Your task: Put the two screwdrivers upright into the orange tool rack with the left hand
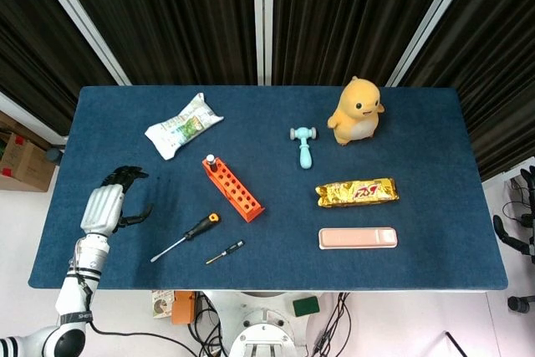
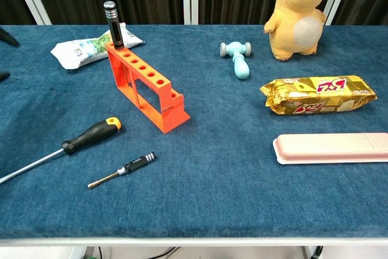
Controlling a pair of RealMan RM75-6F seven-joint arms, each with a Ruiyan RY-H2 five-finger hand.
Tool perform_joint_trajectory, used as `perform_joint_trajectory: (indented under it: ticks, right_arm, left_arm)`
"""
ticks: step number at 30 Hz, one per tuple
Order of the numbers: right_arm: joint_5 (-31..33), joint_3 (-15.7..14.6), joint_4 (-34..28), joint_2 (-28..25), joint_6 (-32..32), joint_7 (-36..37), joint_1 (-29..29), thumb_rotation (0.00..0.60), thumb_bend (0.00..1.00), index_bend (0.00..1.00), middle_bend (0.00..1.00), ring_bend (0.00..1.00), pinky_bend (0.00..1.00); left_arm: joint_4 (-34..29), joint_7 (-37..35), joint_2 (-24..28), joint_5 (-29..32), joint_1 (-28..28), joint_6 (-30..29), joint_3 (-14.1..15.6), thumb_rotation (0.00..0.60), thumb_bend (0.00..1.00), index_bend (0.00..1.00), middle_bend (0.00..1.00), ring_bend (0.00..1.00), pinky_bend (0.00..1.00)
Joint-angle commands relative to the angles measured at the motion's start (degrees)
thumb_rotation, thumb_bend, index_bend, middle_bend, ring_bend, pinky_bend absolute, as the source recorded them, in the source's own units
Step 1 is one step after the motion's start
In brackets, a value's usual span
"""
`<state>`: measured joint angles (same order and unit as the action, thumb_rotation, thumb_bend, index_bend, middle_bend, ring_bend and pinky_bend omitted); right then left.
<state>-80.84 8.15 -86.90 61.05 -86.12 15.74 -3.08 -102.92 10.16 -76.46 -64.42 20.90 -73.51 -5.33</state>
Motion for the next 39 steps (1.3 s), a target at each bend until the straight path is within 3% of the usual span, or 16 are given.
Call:
perform_joint_trajectory:
  ticks: [1, 8, 24, 39]
  right_arm:
    - [-0.4, -0.2, 0.2, 0.0, -0.2, 0.4, 0.1, 0.6, 0.36, 0.0, 0.0, 0.0, 0.0]
    - [-1.4, -0.5, 0.2, 0.1, -0.2, 0.3, 0.1, 0.6, 0.36, 0.0, 0.0, 0.0, 0.0]
    - [-1.5, -0.7, 0.2, 0.3, 0.3, -0.4, -0.1, 0.6, 0.36, 0.0, 0.0, 0.0, 0.0]
    - [-1.3, -0.7, 0.2, 0.3, 0.7, -0.4, -0.3, 0.6, 0.36, 0.0, 0.0, 0.0, 0.0]
  left_arm:
    - [1.7, 3.7, -2.9, 1.6, 0.2, 2.1, 2.0, 0.517, 0.26, 0.27, 0.18, 0.08, 0.16]
    - [1.0, 7.0, -5.0, 2.6, 2.4, 6.4, 2.3, 0.445, 0.24, 0.24, 0.19, 0.08, 0.16]
    - [5.4, 12.5, -12.3, 5.5, 4.4, 7.1, 1.4, 0.442, 0.25, 0.29, 0.19, 0.08, 0.16]
    - [5.3, 12.5, -14.2, 5.3, 5.5, 9.0, 1.4, 0.442, 0.25, 0.34, 0.2, 0.08, 0.16]
